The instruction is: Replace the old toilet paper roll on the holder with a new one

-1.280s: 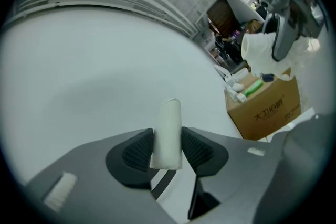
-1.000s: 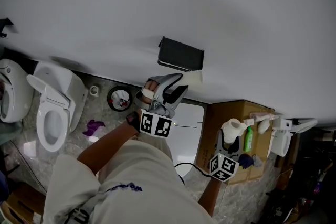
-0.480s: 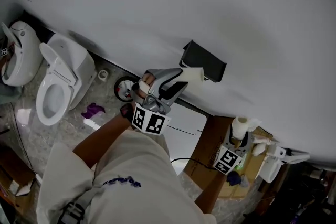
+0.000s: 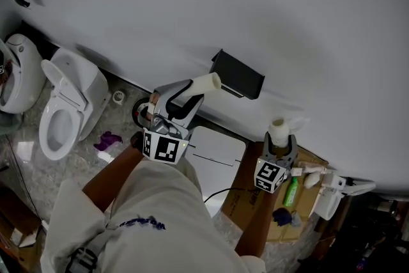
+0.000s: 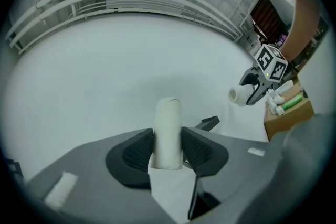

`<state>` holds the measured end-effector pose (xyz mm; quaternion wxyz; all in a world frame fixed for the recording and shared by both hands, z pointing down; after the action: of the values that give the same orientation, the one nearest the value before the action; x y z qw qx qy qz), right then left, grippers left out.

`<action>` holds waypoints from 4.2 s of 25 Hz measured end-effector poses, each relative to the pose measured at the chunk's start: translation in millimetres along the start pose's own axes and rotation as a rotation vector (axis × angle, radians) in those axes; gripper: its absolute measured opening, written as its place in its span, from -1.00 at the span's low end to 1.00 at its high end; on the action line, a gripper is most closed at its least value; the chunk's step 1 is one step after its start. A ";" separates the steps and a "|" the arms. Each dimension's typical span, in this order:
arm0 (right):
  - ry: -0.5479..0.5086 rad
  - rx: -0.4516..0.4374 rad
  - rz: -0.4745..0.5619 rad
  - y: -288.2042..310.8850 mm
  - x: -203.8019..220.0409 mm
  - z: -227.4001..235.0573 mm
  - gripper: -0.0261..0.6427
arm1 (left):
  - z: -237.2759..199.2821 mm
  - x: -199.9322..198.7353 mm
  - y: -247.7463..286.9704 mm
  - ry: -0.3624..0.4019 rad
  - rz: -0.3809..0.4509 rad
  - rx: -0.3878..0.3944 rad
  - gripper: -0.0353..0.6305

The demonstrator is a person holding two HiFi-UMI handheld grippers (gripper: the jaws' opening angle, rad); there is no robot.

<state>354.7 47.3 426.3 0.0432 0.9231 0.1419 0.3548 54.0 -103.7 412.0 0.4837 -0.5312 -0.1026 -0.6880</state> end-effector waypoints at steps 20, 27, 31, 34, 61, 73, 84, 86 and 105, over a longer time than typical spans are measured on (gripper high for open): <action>-0.526 -0.196 -0.011 49.9 21.5 -50.4 0.00 | -17.2 17.6 -25.7 -0.168 -0.066 -0.092 -0.37; -0.623 -0.253 0.043 65.1 14.8 -64.3 0.00 | -19.5 17.3 -27.1 -0.162 -0.054 -0.098 -0.37; -0.631 -0.256 0.036 75.8 6.6 -66.7 0.00 | -18.9 18.4 -26.6 -0.173 -0.058 -0.089 -0.37; -0.644 -0.260 0.043 84.0 4.7 -70.1 0.00 | -20.0 17.3 -25.7 -0.170 -0.058 -0.091 -0.37; -0.667 -0.262 0.073 107.1 -6.2 -88.3 0.00 | -15.1 23.3 -25.7 -0.202 -0.070 -0.092 -0.37; -0.676 -0.231 0.084 108.1 -14.6 -93.6 0.00 | -14.1 20.2 -30.3 -0.212 -0.078 -0.099 -0.37; -0.689 -0.186 0.088 107.4 -15.1 -101.8 0.00 | -15.1 19.1 -38.4 -0.204 -0.078 -0.107 -0.37; -0.689 -0.184 0.084 108.3 -14.0 -103.4 0.00 | -15.5 18.9 -39.5 -0.203 -0.081 -0.108 -0.37; -0.715 -0.095 0.104 113.7 -21.0 -112.5 0.00 | -16.5 18.3 -46.2 -0.204 -0.096 -0.129 -0.37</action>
<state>291.1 -69.9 517.1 0.1148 0.9917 0.0542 0.0177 8.4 -101.1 437.6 0.4021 -0.6228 -0.1324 -0.6580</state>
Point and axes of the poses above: the fingertips, and each gripper's own axes: y forward along the fingers, z to its right, x out of its underside, the point moved 7 cm from there along -y, backward along the fingers, and after that the axes turned 15 degrees about z, right-handed, at the moved point
